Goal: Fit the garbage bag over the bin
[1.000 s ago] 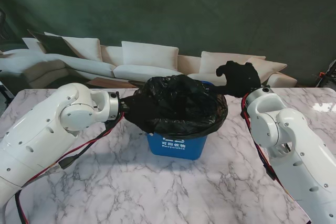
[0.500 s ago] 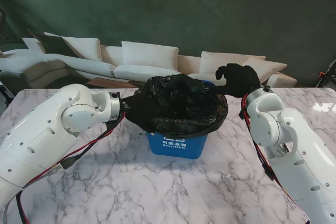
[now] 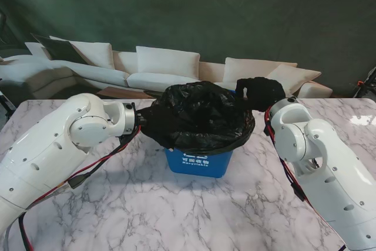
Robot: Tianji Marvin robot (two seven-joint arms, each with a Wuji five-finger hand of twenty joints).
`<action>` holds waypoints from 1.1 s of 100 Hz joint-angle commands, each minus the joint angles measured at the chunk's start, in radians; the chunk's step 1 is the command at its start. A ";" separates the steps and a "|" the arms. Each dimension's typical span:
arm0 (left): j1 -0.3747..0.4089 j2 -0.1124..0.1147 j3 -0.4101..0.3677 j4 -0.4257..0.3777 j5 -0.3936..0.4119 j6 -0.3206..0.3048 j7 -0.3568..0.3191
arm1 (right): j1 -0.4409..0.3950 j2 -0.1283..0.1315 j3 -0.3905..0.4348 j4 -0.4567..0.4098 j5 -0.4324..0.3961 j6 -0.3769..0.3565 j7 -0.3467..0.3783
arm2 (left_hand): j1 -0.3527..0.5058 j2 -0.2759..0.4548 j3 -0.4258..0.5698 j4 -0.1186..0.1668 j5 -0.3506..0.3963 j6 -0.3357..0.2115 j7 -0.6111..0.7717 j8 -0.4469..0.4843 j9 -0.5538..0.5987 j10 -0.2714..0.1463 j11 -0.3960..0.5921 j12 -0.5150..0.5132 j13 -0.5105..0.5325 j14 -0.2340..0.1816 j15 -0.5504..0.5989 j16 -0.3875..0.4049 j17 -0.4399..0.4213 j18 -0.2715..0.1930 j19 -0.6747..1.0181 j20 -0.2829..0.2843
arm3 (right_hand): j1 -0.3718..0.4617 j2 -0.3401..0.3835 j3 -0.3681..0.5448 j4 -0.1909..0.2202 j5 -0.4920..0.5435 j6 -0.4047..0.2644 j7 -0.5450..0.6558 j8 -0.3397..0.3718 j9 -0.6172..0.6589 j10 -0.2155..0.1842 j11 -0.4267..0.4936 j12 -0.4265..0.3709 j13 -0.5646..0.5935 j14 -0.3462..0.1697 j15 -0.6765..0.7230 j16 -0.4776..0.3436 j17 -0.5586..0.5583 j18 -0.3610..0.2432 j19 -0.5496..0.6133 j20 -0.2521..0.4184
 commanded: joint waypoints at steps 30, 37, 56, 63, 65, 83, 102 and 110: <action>0.003 0.001 0.017 0.022 0.002 -0.012 -0.021 | 0.062 -0.020 -0.019 0.081 0.045 -0.025 -0.108 | 0.138 0.063 0.090 0.034 0.043 -0.023 0.002 -0.005 0.025 0.003 0.024 0.000 0.005 0.020 0.033 0.002 0.015 0.058 0.036 0.024 | 0.108 -0.035 0.176 -0.054 -0.008 -0.139 0.078 0.046 0.026 0.010 0.140 0.051 0.070 0.025 0.194 0.066 0.069 0.016 0.113 0.017; 0.004 0.001 0.016 0.022 0.003 -0.014 -0.020 | 0.089 -0.024 -0.031 0.109 0.051 0.003 -0.121 | 0.138 0.063 0.090 0.034 0.044 -0.022 0.003 -0.005 0.025 0.003 0.024 0.001 0.004 0.021 0.033 0.002 0.015 0.058 0.036 0.024 | 0.106 -0.024 0.179 -0.055 -0.014 -0.134 0.079 0.049 0.023 0.011 0.143 0.055 0.069 0.023 0.201 0.068 0.066 0.011 0.114 0.016; 0.008 -0.001 0.019 0.027 0.008 -0.021 -0.006 | 0.164 -0.034 -0.074 0.219 0.048 0.078 -0.173 | 0.140 0.066 0.088 0.031 0.039 -0.026 0.005 -0.003 0.022 0.000 0.023 0.004 0.000 0.019 0.032 0.002 0.013 0.055 0.033 0.023 | 0.105 0.003 0.177 -0.069 -0.025 -0.133 0.087 0.052 0.022 0.004 0.151 0.068 0.071 0.018 0.218 0.070 0.067 0.008 0.125 0.020; 0.005 -0.001 0.025 0.030 0.008 -0.024 -0.002 | 0.183 -0.038 -0.086 0.251 0.055 0.096 -0.191 | 0.140 0.066 0.088 0.031 0.040 -0.028 0.007 -0.002 0.023 -0.001 0.023 0.004 0.000 0.020 0.032 0.002 0.013 0.055 0.032 0.023 | 0.106 0.002 0.178 -0.070 -0.023 -0.137 0.089 0.053 0.026 0.005 0.152 0.069 0.075 0.019 0.221 0.070 0.071 0.010 0.126 0.020; 0.004 -0.001 0.027 0.030 0.008 -0.025 -0.002 | 0.187 -0.038 -0.090 0.259 0.053 0.102 -0.194 | 0.141 0.066 0.088 0.030 0.039 -0.027 0.007 -0.002 0.022 0.000 0.023 0.004 0.000 0.019 0.032 0.002 0.013 0.055 0.032 0.023 | 0.106 0.002 0.178 -0.070 -0.023 -0.139 0.089 0.053 0.028 0.004 0.152 0.069 0.077 0.019 0.222 0.069 0.073 0.010 0.127 0.020; 0.004 -0.003 0.031 0.032 0.010 -0.024 0.005 | 0.208 -0.040 -0.119 0.323 0.057 0.156 -0.199 | 0.141 0.066 0.087 0.030 0.039 -0.026 0.007 -0.003 0.024 0.001 0.023 0.005 0.001 0.019 0.034 0.002 0.013 0.055 0.033 0.023 | 0.106 -0.002 0.182 -0.072 -0.023 -0.139 0.090 0.052 0.030 0.006 0.152 0.071 0.076 0.022 0.224 0.069 0.073 0.009 0.126 0.019; 0.004 -0.003 0.034 0.033 0.009 -0.021 0.005 | 0.212 -0.042 -0.150 0.378 0.097 0.195 -0.192 | 0.141 0.065 0.086 0.031 0.040 -0.027 0.008 -0.004 0.024 0.001 0.023 0.005 0.002 0.020 0.035 0.003 0.014 0.055 0.033 0.023 | 0.104 0.002 0.181 -0.070 -0.024 -0.130 0.084 0.044 0.031 0.011 0.150 0.072 0.072 0.027 0.230 0.071 0.063 0.011 0.130 0.022; 0.003 -0.003 0.036 0.034 0.009 -0.022 0.004 | 0.218 -0.048 -0.163 0.400 0.130 0.221 -0.197 | 0.141 0.065 0.086 0.031 0.042 -0.027 0.009 -0.003 0.024 0.002 0.023 0.005 0.002 0.019 0.035 0.003 0.015 0.054 0.033 0.023 | 0.103 0.008 0.174 -0.067 -0.019 -0.123 0.075 0.031 0.039 0.015 0.147 0.073 0.074 0.030 0.242 0.074 0.060 0.012 0.147 0.032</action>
